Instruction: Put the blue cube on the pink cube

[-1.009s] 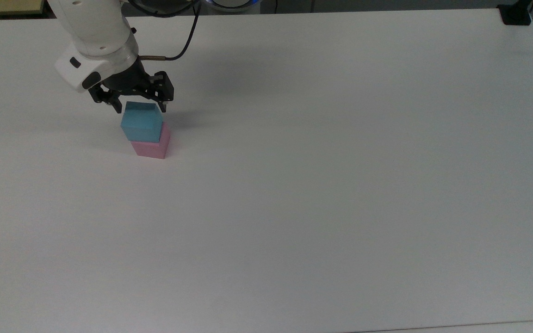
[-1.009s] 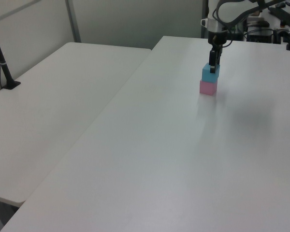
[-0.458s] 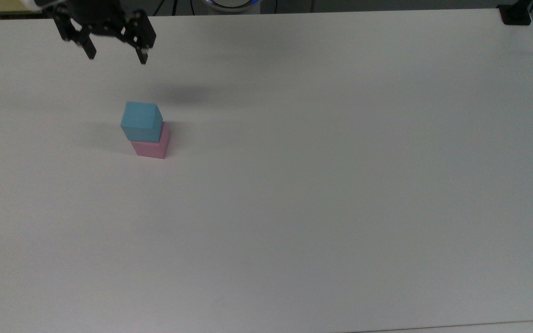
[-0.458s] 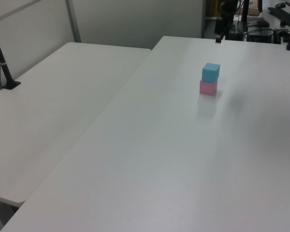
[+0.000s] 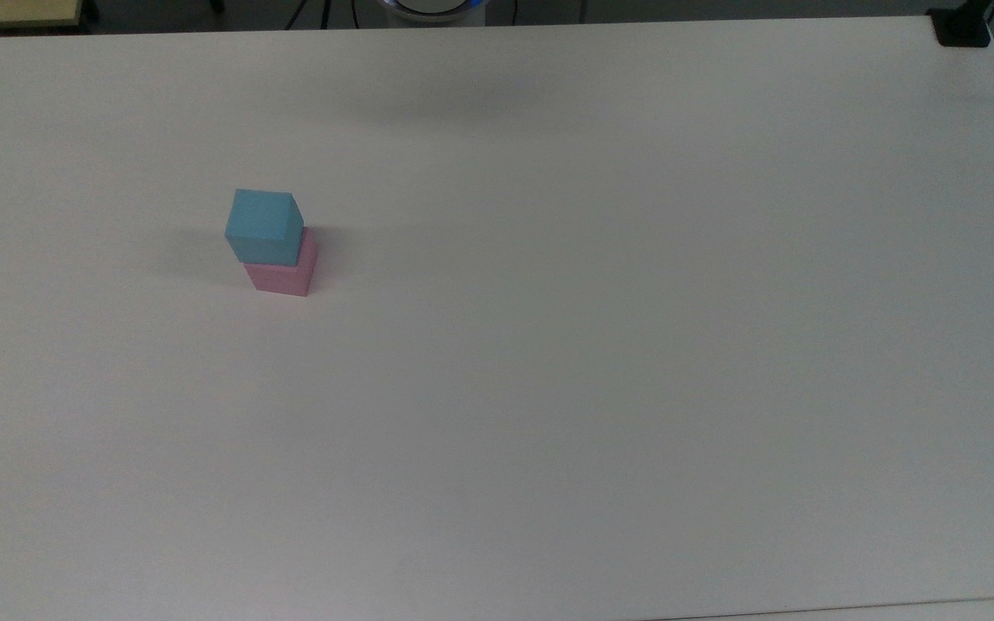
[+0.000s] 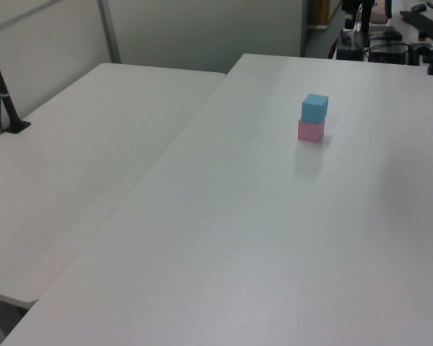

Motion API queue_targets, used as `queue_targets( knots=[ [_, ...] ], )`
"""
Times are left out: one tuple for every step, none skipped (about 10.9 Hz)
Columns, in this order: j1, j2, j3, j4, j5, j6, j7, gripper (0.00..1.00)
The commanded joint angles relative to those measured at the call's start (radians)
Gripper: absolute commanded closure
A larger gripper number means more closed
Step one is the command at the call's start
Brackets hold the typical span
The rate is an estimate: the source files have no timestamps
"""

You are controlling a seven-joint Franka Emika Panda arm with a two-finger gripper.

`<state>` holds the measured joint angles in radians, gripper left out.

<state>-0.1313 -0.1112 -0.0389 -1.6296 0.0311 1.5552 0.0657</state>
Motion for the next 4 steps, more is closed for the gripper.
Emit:
queue_targets(
  knots=[
    [0.091,-0.006,-0.044,-0.038,-0.087,0.038,-0.038,0.0],
    [0.094,0.002,-0.047,-0.036,-0.089,0.069,-0.04,0.0],
    [0.094,0.001,-0.047,-0.035,-0.083,0.071,-0.035,0.0],
    [0.098,-0.001,-0.047,-0.035,-0.083,0.063,-0.035,0.0]
  ],
)
